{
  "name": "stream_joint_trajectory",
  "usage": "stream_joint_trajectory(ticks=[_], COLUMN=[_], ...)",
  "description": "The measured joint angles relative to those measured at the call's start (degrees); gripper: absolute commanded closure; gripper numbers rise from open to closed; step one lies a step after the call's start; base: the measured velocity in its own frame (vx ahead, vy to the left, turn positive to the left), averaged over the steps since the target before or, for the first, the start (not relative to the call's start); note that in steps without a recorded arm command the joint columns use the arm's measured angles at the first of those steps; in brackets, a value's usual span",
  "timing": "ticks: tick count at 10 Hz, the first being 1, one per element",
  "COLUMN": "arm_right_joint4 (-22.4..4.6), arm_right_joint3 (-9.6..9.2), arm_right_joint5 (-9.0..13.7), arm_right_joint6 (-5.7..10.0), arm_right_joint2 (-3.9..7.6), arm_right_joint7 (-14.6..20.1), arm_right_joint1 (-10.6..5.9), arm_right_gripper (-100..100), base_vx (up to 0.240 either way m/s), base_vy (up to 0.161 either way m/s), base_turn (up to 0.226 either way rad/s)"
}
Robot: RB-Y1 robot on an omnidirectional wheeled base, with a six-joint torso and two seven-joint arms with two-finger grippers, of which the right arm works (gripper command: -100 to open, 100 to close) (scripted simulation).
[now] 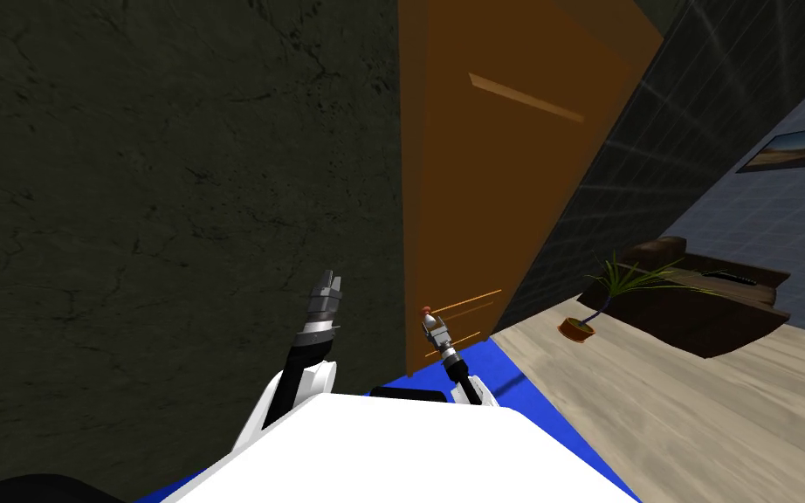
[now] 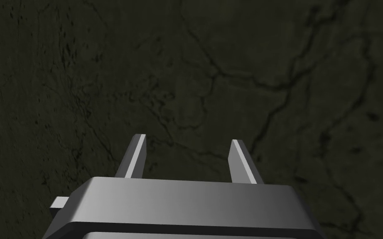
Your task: Pull the door open
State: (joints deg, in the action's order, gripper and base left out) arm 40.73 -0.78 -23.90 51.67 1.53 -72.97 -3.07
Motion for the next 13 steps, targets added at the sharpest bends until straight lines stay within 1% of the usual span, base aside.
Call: stream_joint_trajectory(ticks=[5, 6, 10, 11, 13], arm_right_joint4=[0.1, 0.1, 0.4, 0.7, 0.5], arm_right_joint3=[-0.12, -0.12, -0.66, -0.88, -1.16], arm_right_joint5=[-0.1, -0.1, 2.7, 3.4, 4.8], arm_right_joint6=[0.11, 0.11, 0.4, 0.33, 0.49], arm_right_joint2=[-0.07, -0.07, 0.89, 1.12, 1.62], arm_right_joint7=[0.1, 0.1, 3.7, 4.7, 6.7], arm_right_joint1=[-0.05, -0.05, -0.34, -0.17, -0.3], arm_right_gripper=[100, 100, 100, 100, 100], base_vx=[-0.007, -0.059, -0.058, -0.054, -0.059], base_vy=[0.004, -0.039, -0.033, -0.038, -0.026], base_turn=[-0.008, 0.199, 0.117, 0.122, 0.127])
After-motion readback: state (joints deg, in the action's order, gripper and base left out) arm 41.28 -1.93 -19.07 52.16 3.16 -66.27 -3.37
